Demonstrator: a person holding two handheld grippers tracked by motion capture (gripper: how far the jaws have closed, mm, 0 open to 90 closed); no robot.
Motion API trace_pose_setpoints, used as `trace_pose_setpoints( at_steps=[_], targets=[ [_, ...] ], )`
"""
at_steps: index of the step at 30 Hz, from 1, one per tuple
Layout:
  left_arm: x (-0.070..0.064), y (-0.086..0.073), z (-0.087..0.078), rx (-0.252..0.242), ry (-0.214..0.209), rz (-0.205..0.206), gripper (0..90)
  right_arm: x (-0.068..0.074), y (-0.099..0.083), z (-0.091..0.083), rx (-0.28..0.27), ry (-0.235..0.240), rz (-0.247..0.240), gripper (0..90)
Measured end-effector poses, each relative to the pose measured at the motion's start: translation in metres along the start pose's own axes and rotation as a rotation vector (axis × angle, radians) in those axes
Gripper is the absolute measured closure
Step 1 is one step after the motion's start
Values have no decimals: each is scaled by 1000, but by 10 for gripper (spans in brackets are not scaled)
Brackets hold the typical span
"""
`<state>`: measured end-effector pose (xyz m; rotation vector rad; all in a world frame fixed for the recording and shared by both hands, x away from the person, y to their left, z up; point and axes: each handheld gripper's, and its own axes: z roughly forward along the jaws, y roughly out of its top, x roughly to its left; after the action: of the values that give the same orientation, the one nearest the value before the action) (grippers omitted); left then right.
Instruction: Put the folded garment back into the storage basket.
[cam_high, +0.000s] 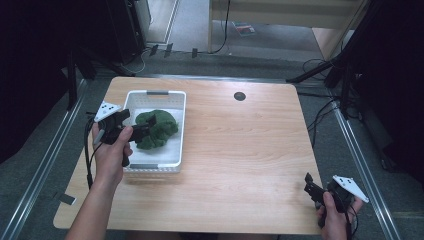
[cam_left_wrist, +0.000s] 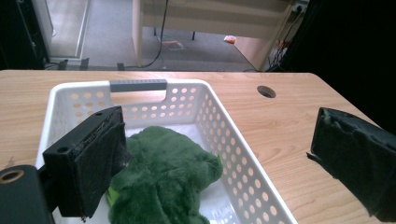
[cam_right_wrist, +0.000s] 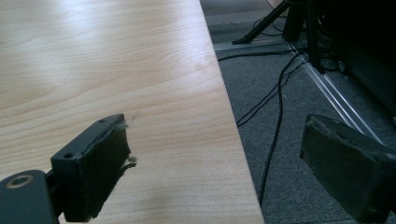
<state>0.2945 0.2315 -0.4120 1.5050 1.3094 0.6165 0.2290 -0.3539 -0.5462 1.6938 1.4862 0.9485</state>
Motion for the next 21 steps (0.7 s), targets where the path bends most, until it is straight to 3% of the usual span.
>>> trace_pose_setpoints(
  at_steps=[13,21],
  targets=[
    [6,-16,-44,-46,-2,27,40,0,0,0,-6,-3,3,81],
    [19,-33,-66,-70,22,11,40,0,0,-1,-8,-5,6,81]
  ],
)
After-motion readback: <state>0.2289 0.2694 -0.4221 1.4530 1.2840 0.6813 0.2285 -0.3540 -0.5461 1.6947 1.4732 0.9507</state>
